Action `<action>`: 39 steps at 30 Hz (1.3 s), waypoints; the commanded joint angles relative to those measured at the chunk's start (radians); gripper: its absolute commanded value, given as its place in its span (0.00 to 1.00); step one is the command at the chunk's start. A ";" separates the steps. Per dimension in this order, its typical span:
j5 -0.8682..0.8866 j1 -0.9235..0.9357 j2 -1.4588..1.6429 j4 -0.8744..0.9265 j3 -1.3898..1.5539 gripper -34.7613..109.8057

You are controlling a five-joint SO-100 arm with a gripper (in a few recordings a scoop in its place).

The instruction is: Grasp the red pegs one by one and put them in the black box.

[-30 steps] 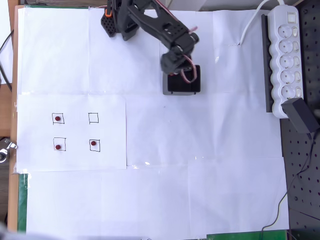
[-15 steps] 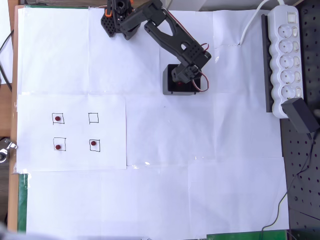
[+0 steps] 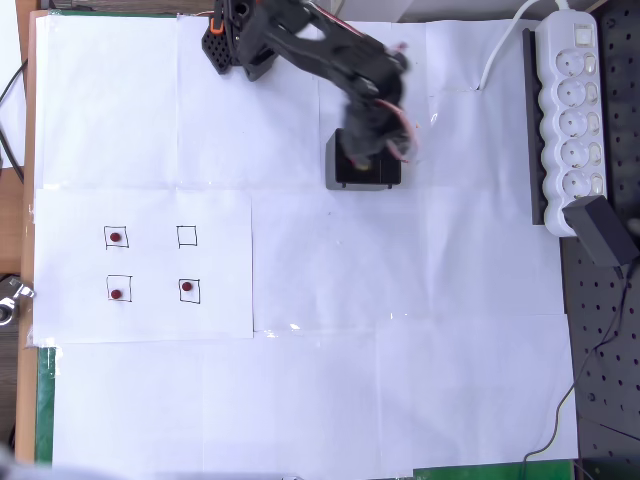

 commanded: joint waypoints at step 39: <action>0.009 0.612 0.646 -1.867 -0.724 0.36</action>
